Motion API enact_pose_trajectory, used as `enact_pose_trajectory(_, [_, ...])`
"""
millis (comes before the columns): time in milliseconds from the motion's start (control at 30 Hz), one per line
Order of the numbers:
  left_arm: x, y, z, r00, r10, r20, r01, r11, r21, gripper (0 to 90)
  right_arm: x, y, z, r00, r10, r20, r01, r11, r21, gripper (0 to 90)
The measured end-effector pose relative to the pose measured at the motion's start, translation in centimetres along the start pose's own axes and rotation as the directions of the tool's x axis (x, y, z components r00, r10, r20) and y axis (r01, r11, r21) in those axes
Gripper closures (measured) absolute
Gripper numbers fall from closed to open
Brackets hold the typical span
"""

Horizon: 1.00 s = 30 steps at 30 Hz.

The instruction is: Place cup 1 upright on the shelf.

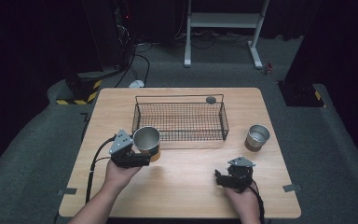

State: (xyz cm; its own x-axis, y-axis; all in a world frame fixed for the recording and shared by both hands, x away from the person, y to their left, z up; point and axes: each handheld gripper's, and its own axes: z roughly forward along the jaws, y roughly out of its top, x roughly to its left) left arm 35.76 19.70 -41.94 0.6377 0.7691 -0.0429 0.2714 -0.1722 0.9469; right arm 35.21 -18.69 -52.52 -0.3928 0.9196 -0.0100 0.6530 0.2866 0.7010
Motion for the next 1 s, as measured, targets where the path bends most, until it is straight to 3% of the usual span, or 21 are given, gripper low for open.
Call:
enact_pose_trajectory(767, [0.5, 2.2, 1.8, 1.0, 0.009, 0.003, -0.009, 0.9999, -0.011, 14.1, 0.0, 0.0, 0.0, 1.0, 0.0, 0.001, 0.0, 1.0, -0.001, 11.3])
enact_pose_trajectory(1000, [0.9, 2.6, 2.7, 0.9999, -0.012, -0.006, 0.012, 0.9998, -0.016, 14.1, 0.0, 0.0, 0.0, 1.0, 0.0, 0.001, 0.0, 1.0, -0.001, 11.3])
